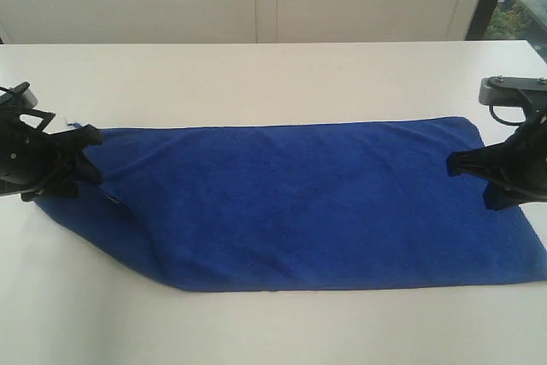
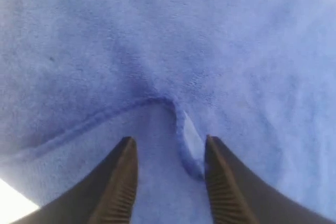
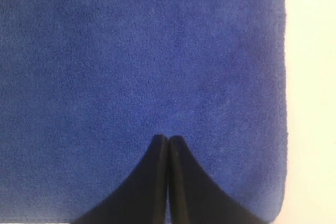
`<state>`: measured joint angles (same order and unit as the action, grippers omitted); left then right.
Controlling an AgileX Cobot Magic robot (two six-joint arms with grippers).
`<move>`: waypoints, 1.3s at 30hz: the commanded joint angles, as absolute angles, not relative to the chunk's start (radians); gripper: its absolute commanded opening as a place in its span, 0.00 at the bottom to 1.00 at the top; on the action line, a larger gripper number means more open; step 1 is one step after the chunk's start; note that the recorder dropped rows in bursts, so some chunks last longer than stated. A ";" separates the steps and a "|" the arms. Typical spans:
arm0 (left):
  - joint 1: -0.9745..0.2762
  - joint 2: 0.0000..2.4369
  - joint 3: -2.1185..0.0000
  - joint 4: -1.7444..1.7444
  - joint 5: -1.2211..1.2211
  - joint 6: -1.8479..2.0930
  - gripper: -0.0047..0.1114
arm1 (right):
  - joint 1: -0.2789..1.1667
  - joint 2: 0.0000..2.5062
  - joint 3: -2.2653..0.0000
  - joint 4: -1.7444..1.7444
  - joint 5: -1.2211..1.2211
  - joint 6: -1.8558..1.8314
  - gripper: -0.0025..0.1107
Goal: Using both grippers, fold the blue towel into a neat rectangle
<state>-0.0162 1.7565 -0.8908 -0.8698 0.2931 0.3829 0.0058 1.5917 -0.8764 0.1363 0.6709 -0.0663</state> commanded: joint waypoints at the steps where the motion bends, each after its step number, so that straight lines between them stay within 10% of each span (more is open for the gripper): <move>1: -0.013 1.774 -0.883 -0.898 0.299 0.381 0.31 | 0.000 1.583 -0.884 0.135 0.670 -0.075 0.02; 8: -0.013 1.765 -0.884 -0.906 0.338 0.381 0.04 | 0.000 1.583 -0.884 0.135 0.670 -0.075 0.02; 39: -0.013 1.570 -0.884 -0.222 0.756 0.309 0.04 | 0.000 1.583 -0.884 0.135 0.669 -0.086 0.02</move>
<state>-0.0162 1.5791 -0.8908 -0.2317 0.7274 0.3165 0.0058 1.5917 -0.8764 0.1363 0.6709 -0.0743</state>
